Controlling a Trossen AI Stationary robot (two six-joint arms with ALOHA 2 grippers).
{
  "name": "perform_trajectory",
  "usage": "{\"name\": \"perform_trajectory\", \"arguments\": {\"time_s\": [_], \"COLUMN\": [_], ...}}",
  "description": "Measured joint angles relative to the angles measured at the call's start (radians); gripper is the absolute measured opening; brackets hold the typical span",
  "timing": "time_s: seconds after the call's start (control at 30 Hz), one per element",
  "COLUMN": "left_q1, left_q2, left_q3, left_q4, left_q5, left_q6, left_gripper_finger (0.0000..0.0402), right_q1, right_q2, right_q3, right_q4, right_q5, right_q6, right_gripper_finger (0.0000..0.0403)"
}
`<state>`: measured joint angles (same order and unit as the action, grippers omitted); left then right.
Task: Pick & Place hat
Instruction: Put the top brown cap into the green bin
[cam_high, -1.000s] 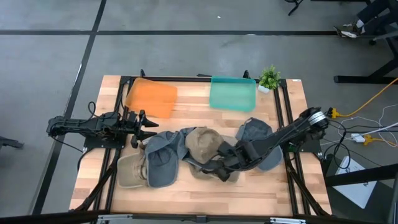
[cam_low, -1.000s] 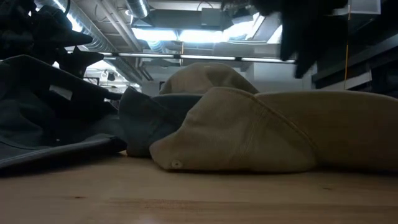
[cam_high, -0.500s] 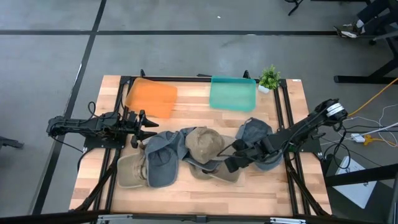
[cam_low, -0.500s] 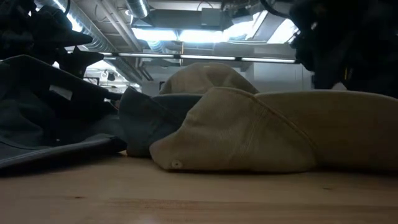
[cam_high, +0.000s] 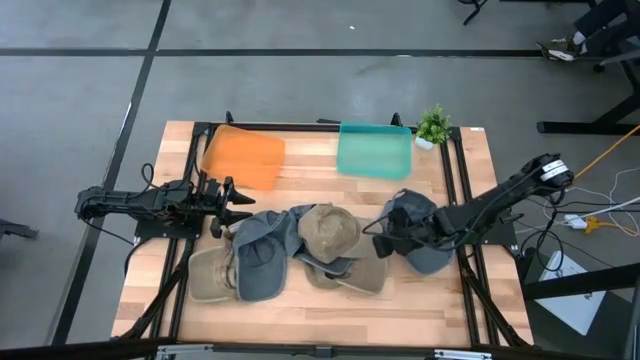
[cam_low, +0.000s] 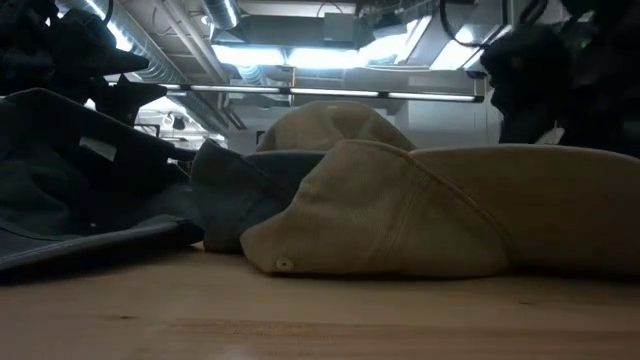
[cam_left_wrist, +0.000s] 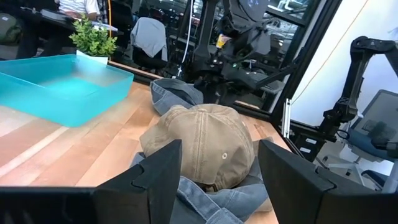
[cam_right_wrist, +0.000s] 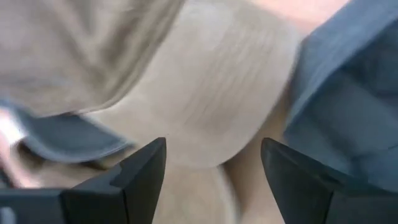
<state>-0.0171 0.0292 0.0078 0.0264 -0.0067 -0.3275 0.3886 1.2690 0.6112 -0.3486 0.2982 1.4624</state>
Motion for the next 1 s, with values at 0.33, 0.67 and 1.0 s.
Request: {"name": "perform_trajectory", "arguments": {"time_s": [0.33, 0.67, 1.0], "left_q1": [0.000, 0.000, 0.000], "left_q2": [0.000, 0.000, 0.000], "left_q3": [0.000, 0.000, 0.000], "left_q4": [0.000, 0.000, 0.000], "left_q5": [0.000, 0.000, 0.000], "left_q6": [0.000, 0.000, 0.000], "left_gripper_finger": [0.0207, 0.0207, 0.0207], "right_q1": [-0.055, -0.060, -0.065], "right_q2": [0.007, 0.107, 0.189], "right_q3": [-0.074, -0.075, -0.076], "right_q4": [0.197, 0.276, 0.504], "right_q5": [-0.029, -0.064, -0.064], "right_q6": [-0.099, -0.150, -0.289], "right_gripper_finger": [0.0259, 0.0259, 0.0237]}}
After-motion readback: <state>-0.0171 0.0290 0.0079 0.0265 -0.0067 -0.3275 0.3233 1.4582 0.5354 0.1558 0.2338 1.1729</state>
